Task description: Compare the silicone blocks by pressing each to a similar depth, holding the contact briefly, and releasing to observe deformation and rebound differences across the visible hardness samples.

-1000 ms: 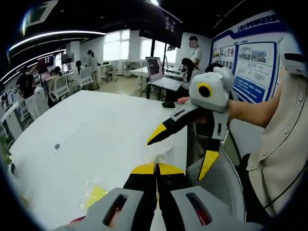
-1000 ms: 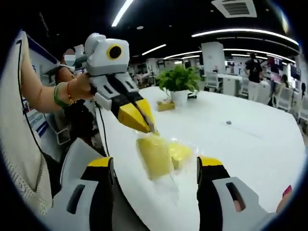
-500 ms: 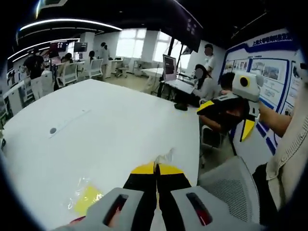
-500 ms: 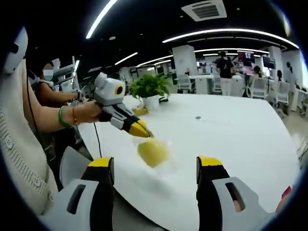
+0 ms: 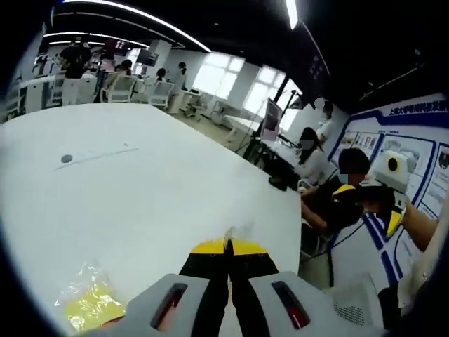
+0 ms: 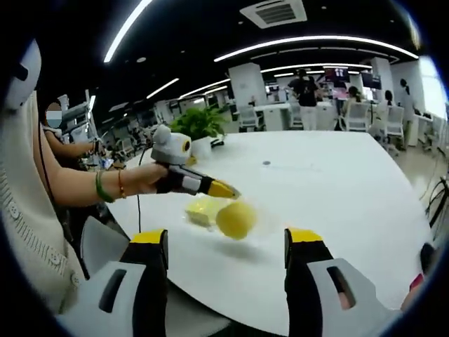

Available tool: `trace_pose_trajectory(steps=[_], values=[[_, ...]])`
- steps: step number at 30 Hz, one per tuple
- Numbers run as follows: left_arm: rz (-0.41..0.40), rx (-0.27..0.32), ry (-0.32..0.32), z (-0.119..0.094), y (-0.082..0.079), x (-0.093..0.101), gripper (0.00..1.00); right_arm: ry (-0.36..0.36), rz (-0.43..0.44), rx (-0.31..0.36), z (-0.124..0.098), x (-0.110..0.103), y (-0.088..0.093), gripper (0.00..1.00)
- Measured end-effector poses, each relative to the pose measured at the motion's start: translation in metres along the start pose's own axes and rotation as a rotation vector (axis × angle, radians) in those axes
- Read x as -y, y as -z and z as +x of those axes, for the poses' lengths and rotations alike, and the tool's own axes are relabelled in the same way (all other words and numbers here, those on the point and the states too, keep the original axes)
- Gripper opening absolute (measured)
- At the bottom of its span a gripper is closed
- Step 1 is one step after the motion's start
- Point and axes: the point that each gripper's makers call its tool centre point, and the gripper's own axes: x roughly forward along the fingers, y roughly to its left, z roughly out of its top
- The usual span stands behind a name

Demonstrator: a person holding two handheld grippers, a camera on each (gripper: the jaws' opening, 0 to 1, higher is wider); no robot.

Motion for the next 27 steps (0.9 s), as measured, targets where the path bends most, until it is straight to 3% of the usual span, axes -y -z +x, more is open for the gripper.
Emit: trace_pose_trajectory(steps=[7, 15, 20, 23, 27], values=[[-0.185, 0.073, -0.114, 0.019, 0.005, -0.050, 0.00, 0.018, 0.025, -0.019, -0.002, 0.010, 0.007, 0.61], [-0.214, 0.058, -0.173, 0.043, 0.021, -0.076, 0.00, 0.033, 0.044, -0.028, 0.000, 0.020, 0.013, 0.60], [-0.195, 0.032, -0.209, 0.052, 0.029, -0.090, 0.00, 0.027, 0.043, -0.018, 0.007, 0.020, 0.012, 0.59], [-0.215, -0.008, -0.252, 0.055, 0.041, -0.107, 0.00, 0.019, 0.045, -0.028, 0.011, 0.020, 0.013, 0.59], [-0.257, 0.006, -0.240, 0.056, 0.044, -0.111, 0.00, 0.019, 0.045, -0.031, 0.010, 0.023, 0.013, 0.58]])
